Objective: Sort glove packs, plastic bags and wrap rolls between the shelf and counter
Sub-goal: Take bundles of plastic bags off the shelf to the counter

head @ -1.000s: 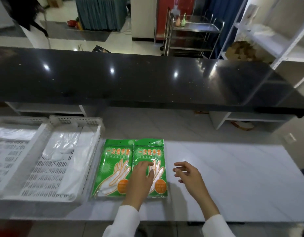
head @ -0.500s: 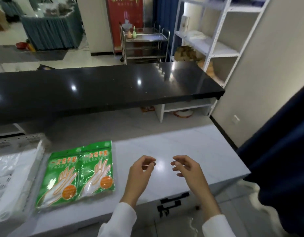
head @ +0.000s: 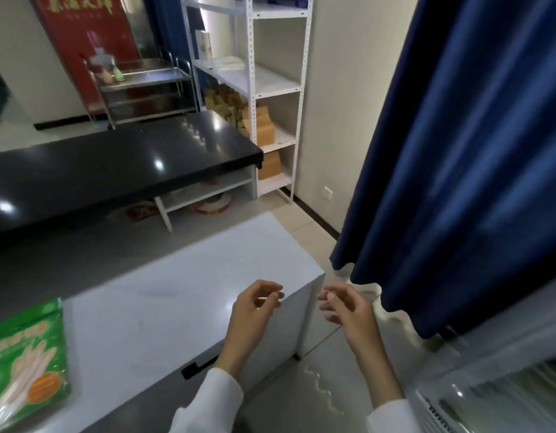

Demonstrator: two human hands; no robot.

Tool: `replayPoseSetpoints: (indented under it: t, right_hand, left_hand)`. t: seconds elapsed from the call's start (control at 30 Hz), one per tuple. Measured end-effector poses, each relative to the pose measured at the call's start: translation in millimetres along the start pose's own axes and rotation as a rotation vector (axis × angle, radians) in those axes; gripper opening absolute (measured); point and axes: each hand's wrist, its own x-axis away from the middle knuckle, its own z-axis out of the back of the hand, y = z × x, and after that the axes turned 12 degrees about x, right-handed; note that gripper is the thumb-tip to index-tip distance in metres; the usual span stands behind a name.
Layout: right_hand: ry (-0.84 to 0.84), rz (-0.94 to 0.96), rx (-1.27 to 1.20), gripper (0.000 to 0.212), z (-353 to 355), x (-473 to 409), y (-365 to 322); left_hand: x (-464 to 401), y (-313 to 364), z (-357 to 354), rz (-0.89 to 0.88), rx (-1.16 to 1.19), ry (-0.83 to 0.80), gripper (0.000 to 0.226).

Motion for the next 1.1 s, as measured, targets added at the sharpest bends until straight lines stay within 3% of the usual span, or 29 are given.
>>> replayPoseSetpoints:
  t: [0.27, 0.5, 1.1]
  right_hand:
    - [0.131, -0.095, -0.069, 0.019, 71.6, -36.6, 31.8]
    - [0.156, -0.174, -0.105, 0.017, 113.9, -127.7, 32.3]
    - [0.024, -0.159, -0.035, 0.017, 188.6, -447.8, -0.2]
  left_hand:
    - [-54.7, -7.5, -88.5, 0.017, -0.050, -0.140, 0.016]
    - [-151.9, -10.2, -161.9, 0.044, -0.010, -0.173, 0.014]
    - [-428.2, 4.3, -276.3, 0.077, 0.045, -0.021, 0.017]
